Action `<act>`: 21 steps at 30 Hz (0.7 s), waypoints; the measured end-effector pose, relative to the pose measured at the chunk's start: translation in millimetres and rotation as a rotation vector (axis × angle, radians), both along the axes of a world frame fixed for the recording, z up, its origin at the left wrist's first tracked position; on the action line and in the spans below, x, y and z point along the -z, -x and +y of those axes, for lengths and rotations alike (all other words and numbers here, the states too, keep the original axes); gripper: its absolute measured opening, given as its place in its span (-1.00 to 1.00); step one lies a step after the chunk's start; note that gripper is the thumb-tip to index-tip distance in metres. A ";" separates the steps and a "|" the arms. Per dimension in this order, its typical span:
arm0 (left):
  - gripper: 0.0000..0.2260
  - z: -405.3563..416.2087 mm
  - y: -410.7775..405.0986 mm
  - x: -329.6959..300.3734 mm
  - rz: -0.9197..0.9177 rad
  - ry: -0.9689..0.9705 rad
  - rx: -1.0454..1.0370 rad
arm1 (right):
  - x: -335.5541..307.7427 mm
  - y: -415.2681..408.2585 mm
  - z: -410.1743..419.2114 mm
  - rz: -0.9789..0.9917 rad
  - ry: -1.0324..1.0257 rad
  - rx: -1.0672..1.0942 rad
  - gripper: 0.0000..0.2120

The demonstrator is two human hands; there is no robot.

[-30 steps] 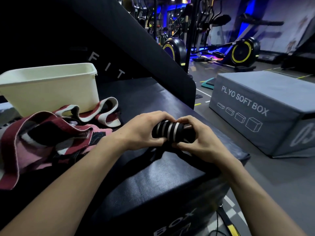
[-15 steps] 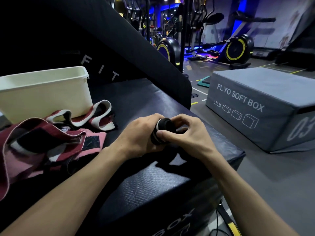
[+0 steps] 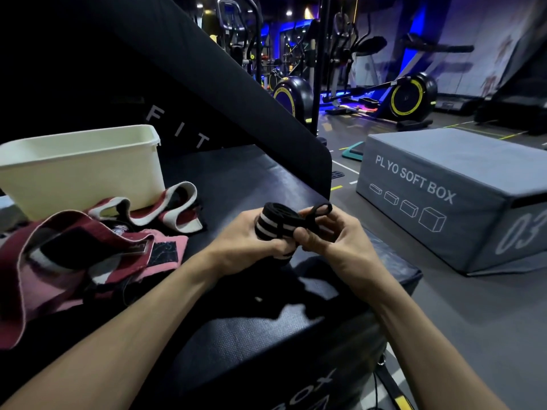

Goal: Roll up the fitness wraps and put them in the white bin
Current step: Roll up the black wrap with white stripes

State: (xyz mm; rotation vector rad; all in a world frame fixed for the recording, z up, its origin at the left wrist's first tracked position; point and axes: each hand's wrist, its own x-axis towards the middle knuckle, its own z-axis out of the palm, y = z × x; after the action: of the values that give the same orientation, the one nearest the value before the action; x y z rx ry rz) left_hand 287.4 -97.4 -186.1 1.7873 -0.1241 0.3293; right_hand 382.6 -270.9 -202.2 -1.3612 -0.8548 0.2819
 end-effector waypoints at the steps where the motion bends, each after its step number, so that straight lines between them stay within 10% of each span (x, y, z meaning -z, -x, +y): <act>1: -0.75 0.5 0.7 0.1 0.013 -0.011 0.016 | 0.6 -0.3 0.2 0.024 0.003 -0.029 -0.69; 6: -0.55 -4.4 7.8 -5.7 0.061 -0.051 0.123 | 1.2 -5.5 -2.8 0.149 0.039 -0.237 -0.40; 21: -0.60 8.8 2.8 4.1 0.124 -0.557 -0.037 | 1.7 -12.0 -7.4 -0.003 0.109 -0.114 -0.66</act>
State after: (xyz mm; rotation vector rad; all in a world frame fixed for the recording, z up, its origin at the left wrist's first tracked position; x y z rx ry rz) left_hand 284.5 -88.7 -190.1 2.3586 -0.1000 0.2201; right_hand 394.6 -278.3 -203.9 -1.4166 -0.9318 0.4201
